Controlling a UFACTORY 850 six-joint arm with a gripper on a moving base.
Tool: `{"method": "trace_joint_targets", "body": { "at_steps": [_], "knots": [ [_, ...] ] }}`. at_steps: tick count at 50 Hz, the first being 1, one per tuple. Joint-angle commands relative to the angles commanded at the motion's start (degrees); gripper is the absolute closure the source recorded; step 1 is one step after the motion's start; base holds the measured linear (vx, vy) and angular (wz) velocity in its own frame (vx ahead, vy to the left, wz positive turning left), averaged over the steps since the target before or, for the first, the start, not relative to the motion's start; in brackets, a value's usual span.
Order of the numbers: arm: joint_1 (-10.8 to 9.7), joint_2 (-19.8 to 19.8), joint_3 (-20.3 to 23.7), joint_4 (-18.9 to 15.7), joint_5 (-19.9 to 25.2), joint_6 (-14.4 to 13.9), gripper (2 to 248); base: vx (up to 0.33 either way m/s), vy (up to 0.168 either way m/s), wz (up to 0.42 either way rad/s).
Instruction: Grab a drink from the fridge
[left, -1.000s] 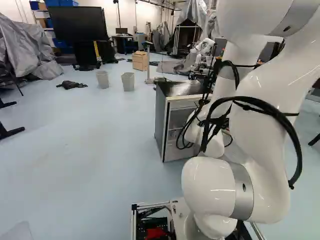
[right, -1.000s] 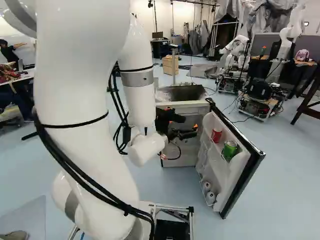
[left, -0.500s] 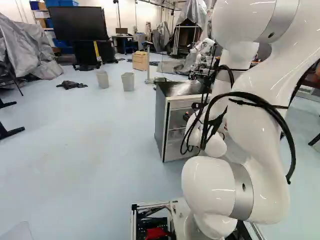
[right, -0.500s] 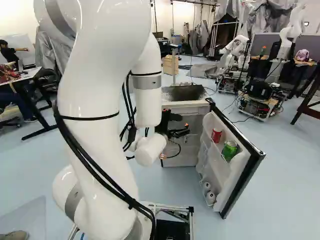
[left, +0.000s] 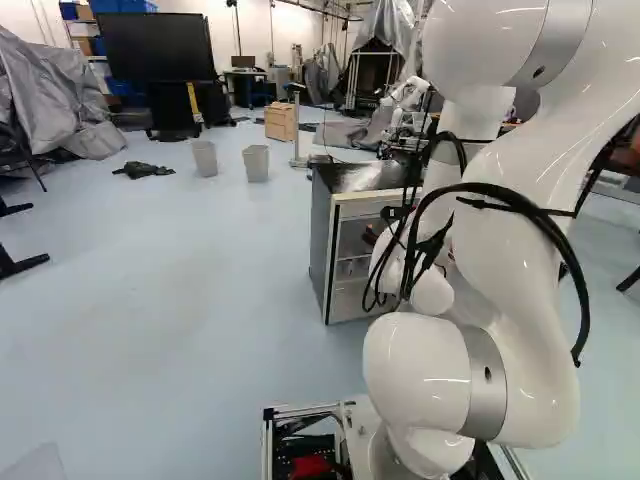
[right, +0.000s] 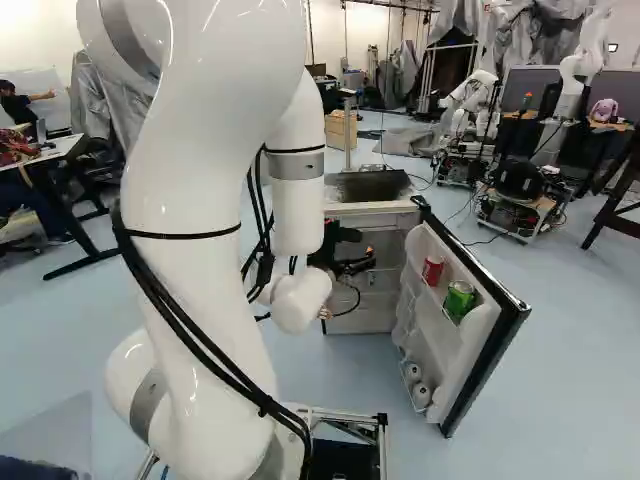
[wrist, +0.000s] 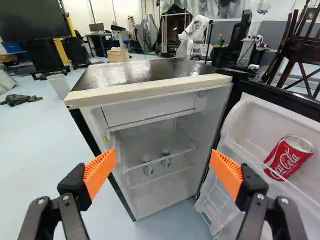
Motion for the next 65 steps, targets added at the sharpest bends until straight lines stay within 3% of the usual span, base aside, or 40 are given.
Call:
{"method": "trace_joint_targets", "body": {
  "at_steps": [17, 43, 65],
  "knots": [
    [0.71, -0.39, -0.54, 3.45, 0.0, 0.0, 3, 0.0, 0.0, 0.0],
    [2.3, -1.38, -1.92, 13.17, 0.0, 0.0, 3, 0.0, 0.0, 0.0],
    [2.51, -1.7, -2.36, 21.9, 0.0, 0.0, 3, 0.0, 0.0, 0.0]
  ]
}}
